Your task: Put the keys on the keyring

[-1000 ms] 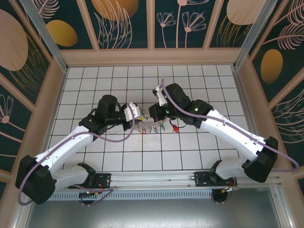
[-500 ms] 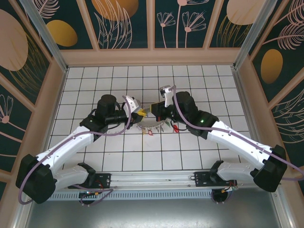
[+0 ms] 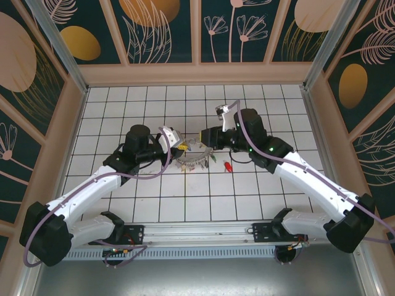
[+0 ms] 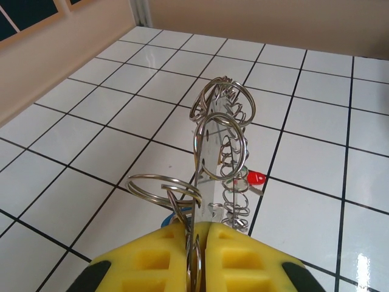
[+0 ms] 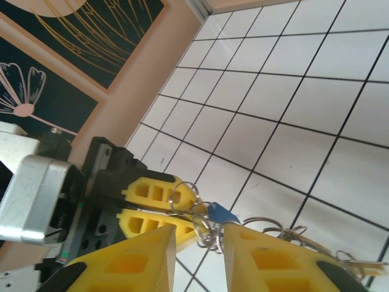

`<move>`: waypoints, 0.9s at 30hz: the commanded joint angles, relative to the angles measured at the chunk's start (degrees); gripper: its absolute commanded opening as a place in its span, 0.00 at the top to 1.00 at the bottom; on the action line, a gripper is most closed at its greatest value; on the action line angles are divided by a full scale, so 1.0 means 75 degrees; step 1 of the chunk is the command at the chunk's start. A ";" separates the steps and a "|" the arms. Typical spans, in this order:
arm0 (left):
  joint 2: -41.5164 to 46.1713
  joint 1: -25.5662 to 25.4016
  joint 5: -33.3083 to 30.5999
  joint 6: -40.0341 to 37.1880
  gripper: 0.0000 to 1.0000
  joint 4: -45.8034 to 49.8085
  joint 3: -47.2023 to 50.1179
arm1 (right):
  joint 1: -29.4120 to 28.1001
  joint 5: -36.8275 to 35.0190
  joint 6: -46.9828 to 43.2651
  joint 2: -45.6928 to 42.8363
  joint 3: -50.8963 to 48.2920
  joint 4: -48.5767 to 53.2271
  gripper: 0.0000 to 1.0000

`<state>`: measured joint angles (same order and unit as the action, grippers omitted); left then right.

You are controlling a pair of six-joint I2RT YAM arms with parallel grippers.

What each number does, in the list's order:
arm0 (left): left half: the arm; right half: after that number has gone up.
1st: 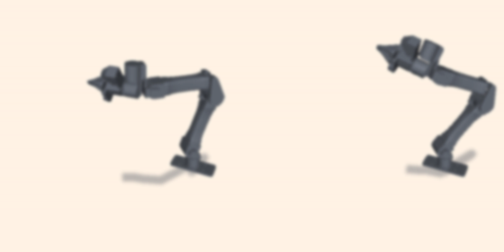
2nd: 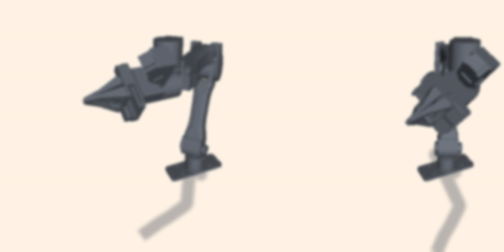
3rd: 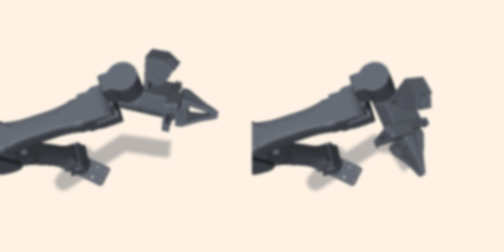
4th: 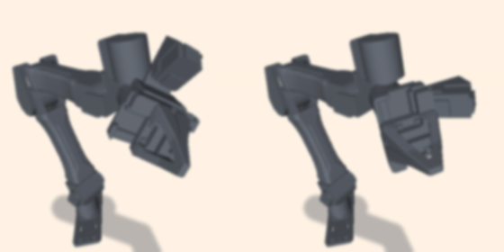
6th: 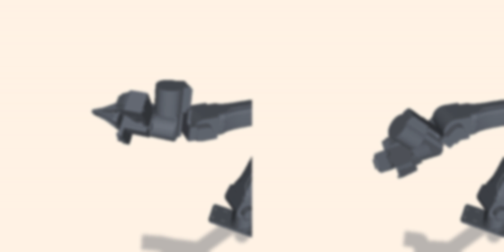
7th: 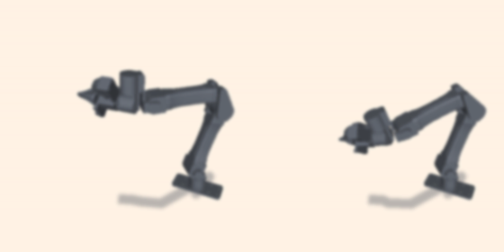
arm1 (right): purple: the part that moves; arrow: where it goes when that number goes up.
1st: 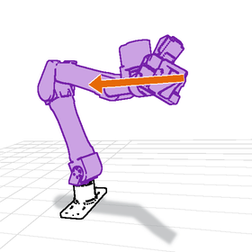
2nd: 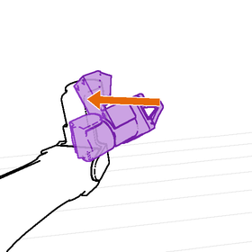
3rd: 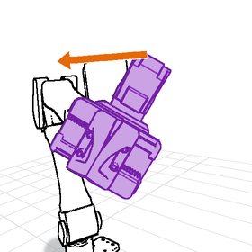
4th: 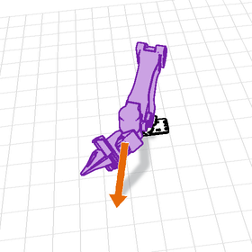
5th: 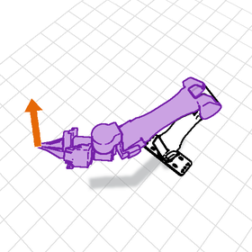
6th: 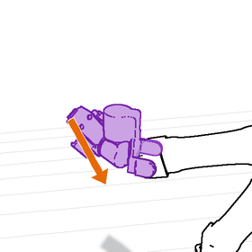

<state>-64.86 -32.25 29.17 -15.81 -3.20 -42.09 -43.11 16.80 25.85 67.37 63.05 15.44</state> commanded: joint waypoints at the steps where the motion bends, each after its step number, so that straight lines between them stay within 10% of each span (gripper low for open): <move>1: 0.0125 0.0010 -0.0143 0.0306 1.00 -0.0306 -0.0297 | -0.0132 0.0725 0.0645 0.0096 0.0139 0.0256 0.72; 15: -0.0071 0.0004 0.0527 0.1988 1.00 -0.0552 -0.0565 | -0.0215 0.0134 0.2483 -0.0106 -0.0437 -0.0831 0.55; 27: -0.0056 0.0005 0.0692 0.2217 1.00 -0.0523 -0.0600 | -0.0137 0.0513 0.2460 0.0410 0.0063 -0.0409 0.67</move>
<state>-65.58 -32.25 32.18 -0.69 -3.40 -43.83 -44.01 19.29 43.92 69.76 60.88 12.05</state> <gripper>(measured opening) 0.119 0.338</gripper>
